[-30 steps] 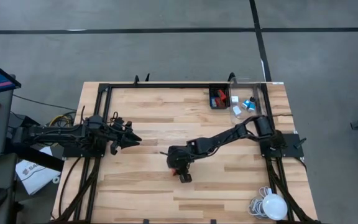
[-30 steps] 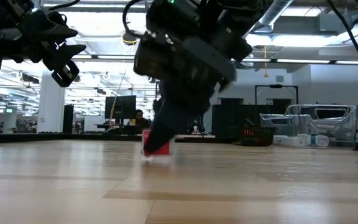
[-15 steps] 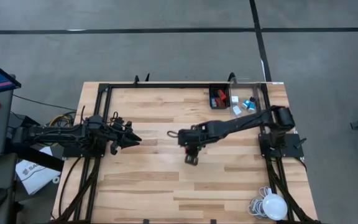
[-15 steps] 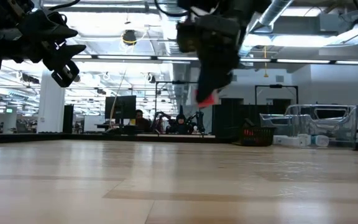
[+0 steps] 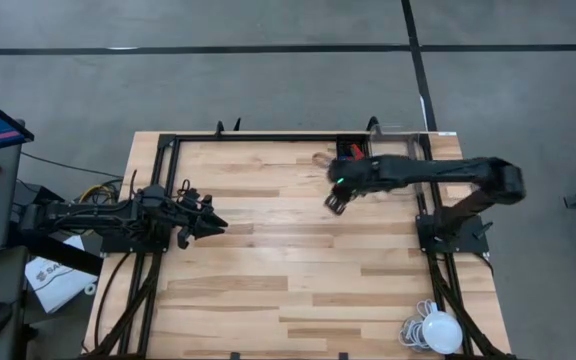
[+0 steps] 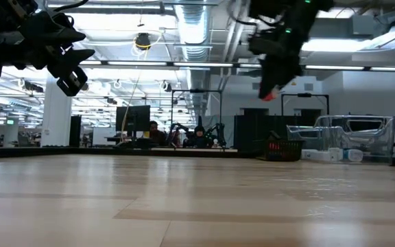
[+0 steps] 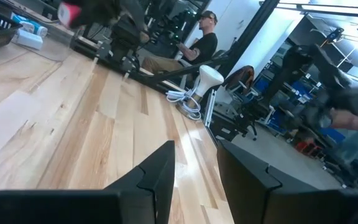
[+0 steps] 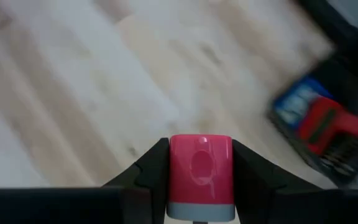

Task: Pick & Place Office items
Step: Put the pink and white charger adapter into the transparent bin

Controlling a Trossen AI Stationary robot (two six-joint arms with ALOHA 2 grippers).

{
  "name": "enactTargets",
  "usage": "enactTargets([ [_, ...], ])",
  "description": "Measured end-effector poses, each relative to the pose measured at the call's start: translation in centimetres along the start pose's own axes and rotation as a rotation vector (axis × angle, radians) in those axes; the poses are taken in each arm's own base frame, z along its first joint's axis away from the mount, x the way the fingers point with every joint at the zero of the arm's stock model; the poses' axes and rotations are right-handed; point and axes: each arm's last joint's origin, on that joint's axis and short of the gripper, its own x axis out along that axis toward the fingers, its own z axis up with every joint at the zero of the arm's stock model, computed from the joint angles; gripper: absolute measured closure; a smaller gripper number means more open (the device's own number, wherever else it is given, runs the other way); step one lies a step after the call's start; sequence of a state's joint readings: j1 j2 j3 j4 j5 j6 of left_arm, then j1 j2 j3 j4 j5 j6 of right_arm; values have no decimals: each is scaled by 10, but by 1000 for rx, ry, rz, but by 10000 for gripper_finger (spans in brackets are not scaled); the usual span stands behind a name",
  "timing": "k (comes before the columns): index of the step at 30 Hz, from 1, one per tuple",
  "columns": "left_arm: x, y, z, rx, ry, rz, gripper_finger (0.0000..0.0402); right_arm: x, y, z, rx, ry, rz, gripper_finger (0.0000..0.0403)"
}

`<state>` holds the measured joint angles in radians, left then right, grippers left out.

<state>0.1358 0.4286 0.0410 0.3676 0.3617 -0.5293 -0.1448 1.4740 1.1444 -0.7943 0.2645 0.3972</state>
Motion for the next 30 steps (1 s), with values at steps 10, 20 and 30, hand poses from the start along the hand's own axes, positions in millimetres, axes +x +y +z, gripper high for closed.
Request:
enactTargets([
  [10, 0, 0, 0, 0, -2, 3, 284, -22, -103, -46, 520, -121, -205, 281],
  [20, 0, 0, 0, 0, -2, 3, 284, -15, -157, -64, 897, -120, -387, 281],
  [30, 0, 0, 0, 0, -1, 2, 284, 28, -174, -63, 1074, 16, -476, 281],
])
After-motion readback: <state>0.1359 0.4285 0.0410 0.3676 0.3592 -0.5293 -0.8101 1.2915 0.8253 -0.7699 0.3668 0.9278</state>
